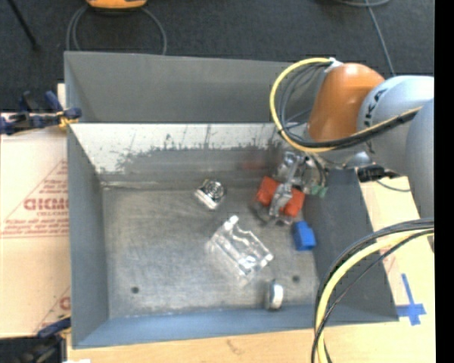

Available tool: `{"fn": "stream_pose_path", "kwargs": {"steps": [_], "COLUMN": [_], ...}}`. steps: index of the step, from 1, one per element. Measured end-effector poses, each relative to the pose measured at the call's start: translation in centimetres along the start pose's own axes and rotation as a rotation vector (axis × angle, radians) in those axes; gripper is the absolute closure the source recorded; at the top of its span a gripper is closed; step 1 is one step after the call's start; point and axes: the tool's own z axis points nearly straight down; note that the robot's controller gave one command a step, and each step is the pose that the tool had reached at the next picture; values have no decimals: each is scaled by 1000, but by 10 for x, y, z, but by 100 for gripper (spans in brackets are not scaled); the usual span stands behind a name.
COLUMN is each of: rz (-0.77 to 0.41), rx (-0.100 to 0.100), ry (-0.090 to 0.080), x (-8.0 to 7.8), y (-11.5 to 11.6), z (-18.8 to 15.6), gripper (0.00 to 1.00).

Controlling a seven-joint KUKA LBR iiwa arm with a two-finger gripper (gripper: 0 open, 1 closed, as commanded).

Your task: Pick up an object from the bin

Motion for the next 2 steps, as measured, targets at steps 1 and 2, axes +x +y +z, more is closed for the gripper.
{"fn": "stream_pose_path", "kwargs": {"steps": [1,2], "rz": [-1,-2], "rx": [-2,-1], "ry": [-10,-5], "x": [-4,-6], "y": [0,0], "z": [-89,-114], "gripper": [100,100]}}
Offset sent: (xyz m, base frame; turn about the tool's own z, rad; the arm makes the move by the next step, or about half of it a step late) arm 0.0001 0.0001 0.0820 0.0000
